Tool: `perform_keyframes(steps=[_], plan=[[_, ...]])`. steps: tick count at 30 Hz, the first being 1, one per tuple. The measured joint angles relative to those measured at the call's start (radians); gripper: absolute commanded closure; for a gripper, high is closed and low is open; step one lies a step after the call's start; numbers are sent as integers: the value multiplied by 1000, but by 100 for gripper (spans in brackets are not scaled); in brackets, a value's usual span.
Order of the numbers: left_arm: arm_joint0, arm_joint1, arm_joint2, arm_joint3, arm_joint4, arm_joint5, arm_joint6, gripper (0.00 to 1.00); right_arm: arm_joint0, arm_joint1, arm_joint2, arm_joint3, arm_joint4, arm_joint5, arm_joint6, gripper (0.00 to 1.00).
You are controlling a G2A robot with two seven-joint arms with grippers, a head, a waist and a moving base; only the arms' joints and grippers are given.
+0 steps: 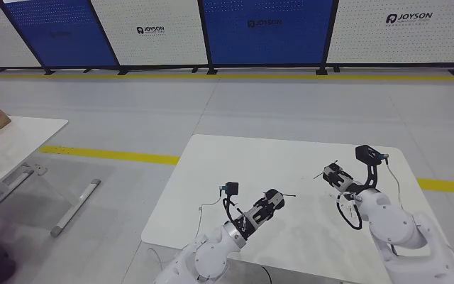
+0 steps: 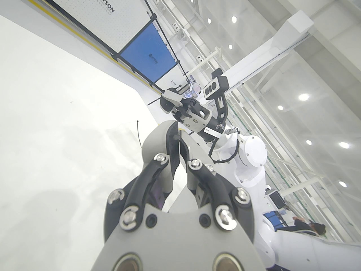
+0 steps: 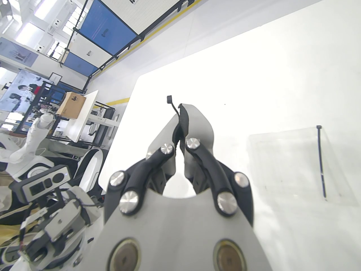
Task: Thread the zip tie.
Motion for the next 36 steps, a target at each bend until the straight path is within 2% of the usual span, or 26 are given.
perform_keyframes(steps=[6, 11, 15, 19, 29, 31, 33, 36], plan=[[0, 0, 0, 0, 0, 0, 0, 100, -3, 0, 1, 2, 2, -2, -5, 100], [0, 0, 0, 0, 0, 0, 0, 100, -5, -8, 11, 34, 71, -27, -34, 100], [0, 0, 0, 0, 0, 0, 0, 100, -28, -9, 51, 42, 174, -82, -31, 100], [0, 0, 0, 0, 0, 0, 0, 100, -73, -3, 98, 16, 236, -143, 3, 100], [-1, 0, 0, 0, 1, 1, 0, 100, -82, -1, 106, 9, 238, -147, 8, 100], [-9, 0, 1, 3, 22, 13, 10, 100, -82, -1, 106, 9, 238, -147, 8, 100], [-22, -1, 10, 13, 106, 33, 53, 100, -82, -1, 106, 9, 238, -147, 8, 100], [-33, -2, 23, 33, 179, 42, 75, 100, -82, -1, 106, 9, 238, -147, 8, 100]])
